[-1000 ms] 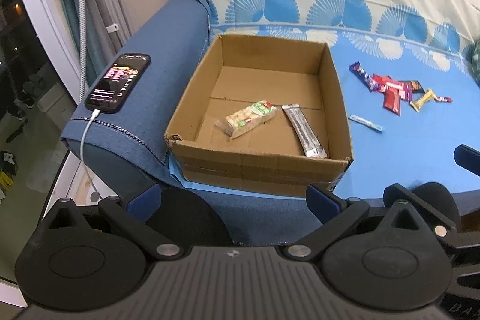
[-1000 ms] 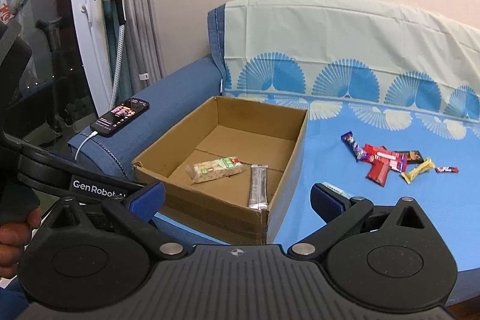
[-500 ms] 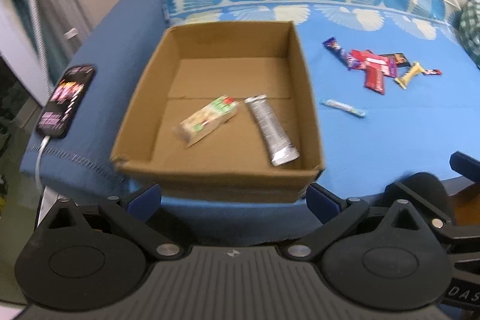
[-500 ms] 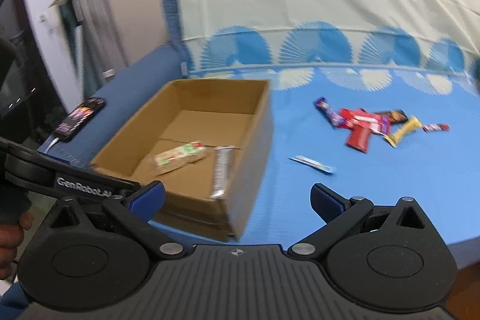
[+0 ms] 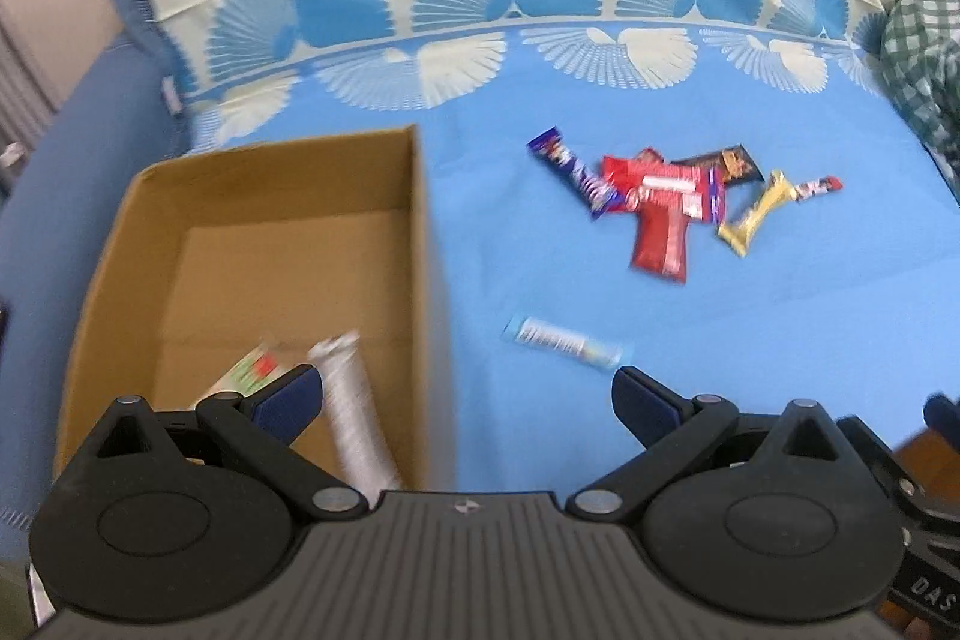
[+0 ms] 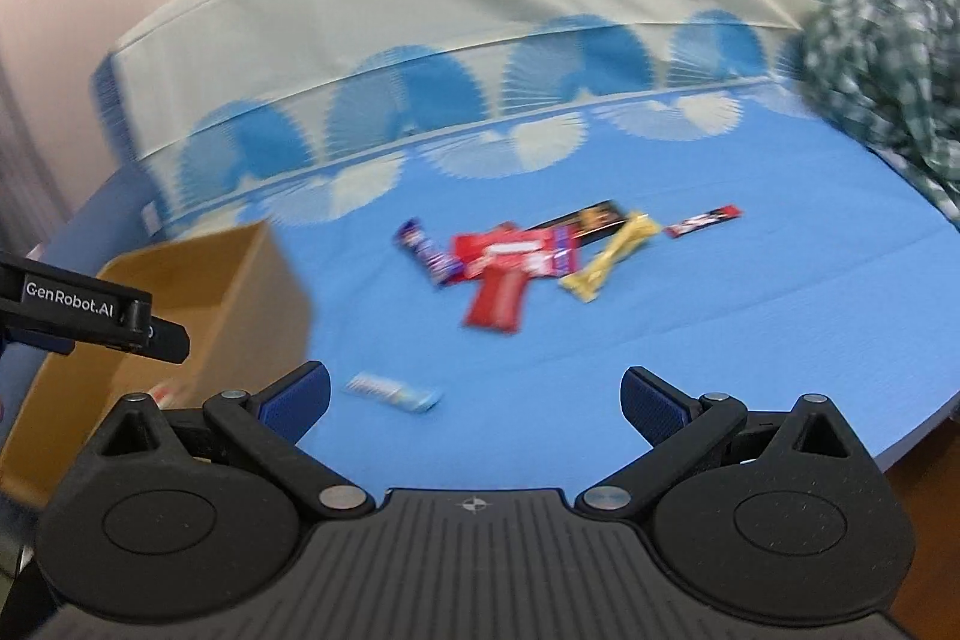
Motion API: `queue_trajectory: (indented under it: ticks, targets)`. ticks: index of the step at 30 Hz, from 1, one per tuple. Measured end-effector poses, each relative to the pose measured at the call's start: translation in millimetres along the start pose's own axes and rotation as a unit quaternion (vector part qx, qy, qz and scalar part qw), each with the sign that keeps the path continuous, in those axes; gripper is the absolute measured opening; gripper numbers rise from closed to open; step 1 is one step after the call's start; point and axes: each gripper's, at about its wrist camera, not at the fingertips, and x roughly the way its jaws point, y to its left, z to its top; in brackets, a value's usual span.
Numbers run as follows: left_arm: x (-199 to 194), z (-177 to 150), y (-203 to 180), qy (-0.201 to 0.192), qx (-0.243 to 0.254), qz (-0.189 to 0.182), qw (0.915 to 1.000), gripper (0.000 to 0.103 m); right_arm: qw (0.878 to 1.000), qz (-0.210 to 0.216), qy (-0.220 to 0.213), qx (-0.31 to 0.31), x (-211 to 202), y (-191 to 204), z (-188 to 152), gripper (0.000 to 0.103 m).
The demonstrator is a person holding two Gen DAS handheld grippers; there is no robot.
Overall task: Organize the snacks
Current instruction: 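Move both tools back over the remaining snack pile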
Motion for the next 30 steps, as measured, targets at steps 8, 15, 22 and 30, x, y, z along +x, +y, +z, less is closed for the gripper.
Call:
queue_trajectory:
  ticks: [8,15,22,30]
  targets:
    - [122,87,-42,0.031,-0.034,-0.018,0.9988,0.103,0.996,-0.029,0.025,0.077,109,-67,43,0.102]
    - [220,136,-53,0.061,-0.085,-0.024,0.9942,0.103,0.988,-0.068,0.052,0.126,219,-110,71,0.102]
    - [297,157,-50,0.094,-0.123,-0.012,0.9879,0.103,0.985,-0.112,0.082,0.102,305,-123,75,0.102]
    - [318,150,-47,0.093,-0.113,-0.002,0.9893,0.103,0.986,-0.156,0.058,0.003,321,-106,56,0.103]
